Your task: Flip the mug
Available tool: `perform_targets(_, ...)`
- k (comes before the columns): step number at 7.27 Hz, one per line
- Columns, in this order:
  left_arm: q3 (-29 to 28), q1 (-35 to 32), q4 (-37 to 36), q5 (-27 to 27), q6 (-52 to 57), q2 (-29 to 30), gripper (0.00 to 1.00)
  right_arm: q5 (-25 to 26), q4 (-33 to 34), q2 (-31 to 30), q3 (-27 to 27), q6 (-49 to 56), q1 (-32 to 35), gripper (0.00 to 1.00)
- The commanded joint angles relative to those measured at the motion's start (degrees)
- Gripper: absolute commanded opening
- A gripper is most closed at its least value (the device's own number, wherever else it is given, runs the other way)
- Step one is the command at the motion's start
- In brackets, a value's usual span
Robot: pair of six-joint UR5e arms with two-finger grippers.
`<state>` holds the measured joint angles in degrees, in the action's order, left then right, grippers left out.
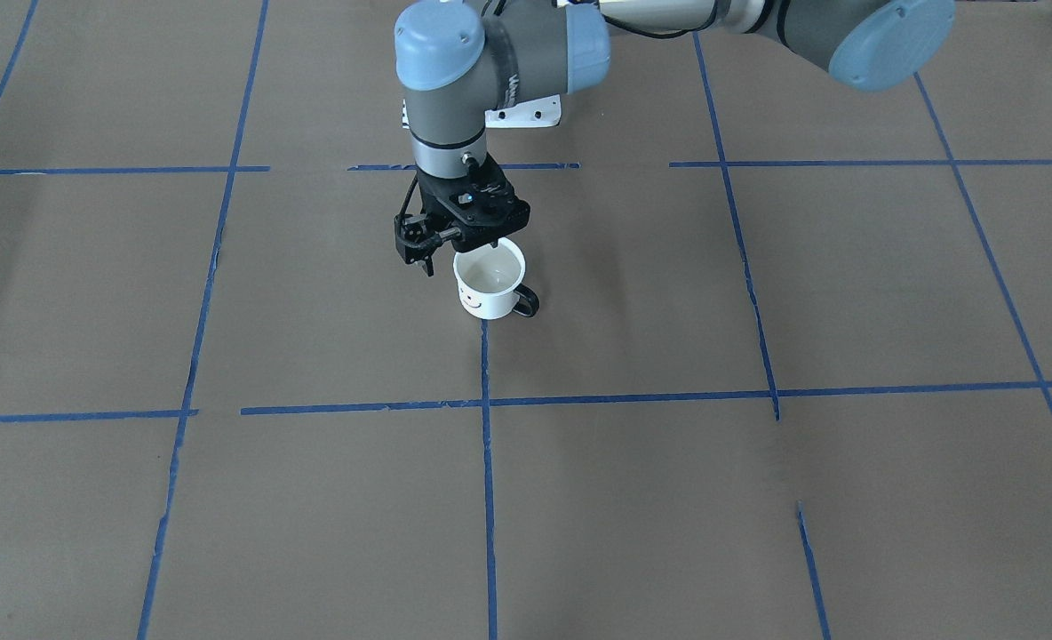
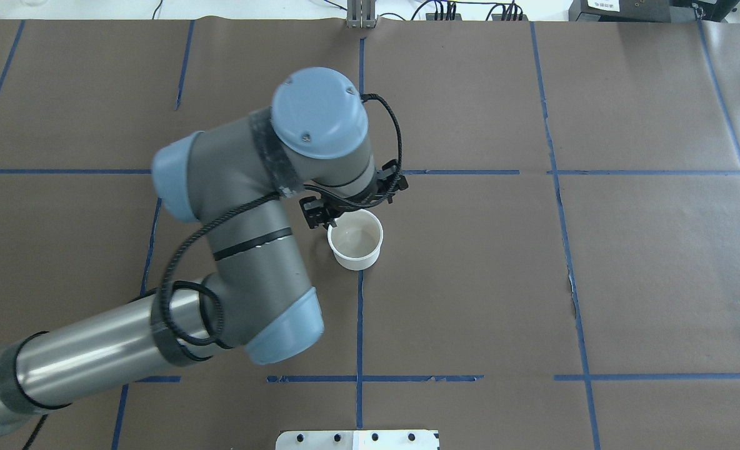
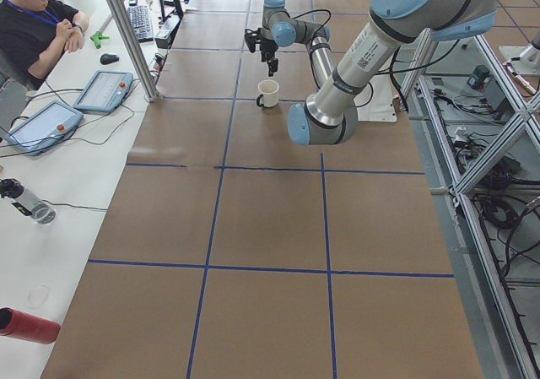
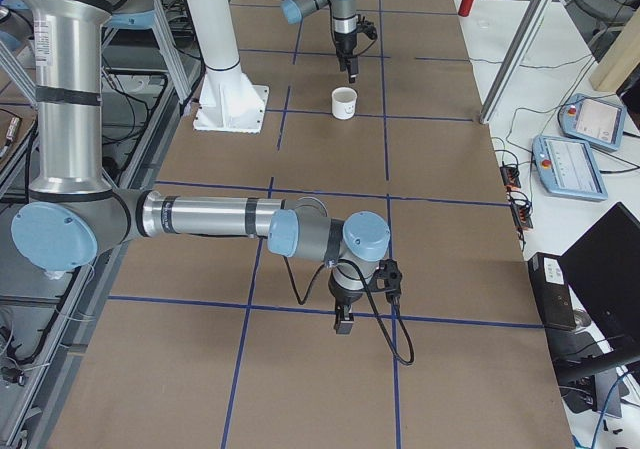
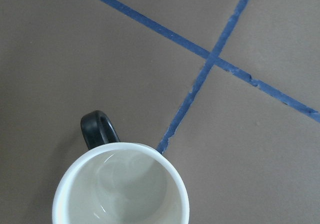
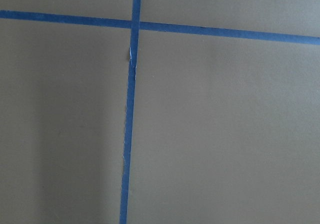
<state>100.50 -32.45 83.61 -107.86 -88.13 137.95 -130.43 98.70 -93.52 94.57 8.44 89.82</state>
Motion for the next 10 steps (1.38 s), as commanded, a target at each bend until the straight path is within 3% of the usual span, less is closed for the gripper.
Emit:
perform_targets(1, 12.4, -8.0, 0.1, -2.3, 18.4, -12.7, 1.0, 0.0, 0.0, 0.0, 0.0, 0.0, 0.0, 1.0)
perform_targets(3, 14.1, -22.0, 0.1, -10.8, 43.8, -23.8, 1.0, 0.0, 0.0, 0.0, 0.0, 0.0, 0.0, 1.0)
perform_targets(6, 11.1, -42.2, -0.1, -11.9, 80.5, -39.5, 1.0, 0.0, 0.0, 0.0, 0.0, 0.0, 0.0, 1.0)
perform_targets(8, 3.7, -56.2, 1.9, -14.3, 96.1, -45.8, 1.0, 0.0, 0.0, 0.0, 0.0, 0.0, 0.0, 1.0)
perform_targets(9, 0.3, -60.0, 2.9, -14.4, 103.6, -46.8, 1.0, 0.0, 0.0, 0.0, 0.0, 0.0, 0.0, 1.0)
perform_targets(10, -0.3, -61.9, 2.9, -16.2, 104.2, -49.3, 1.0, 0.0, 0.0, 0.0, 0.0, 0.0, 0.0, 1.0)
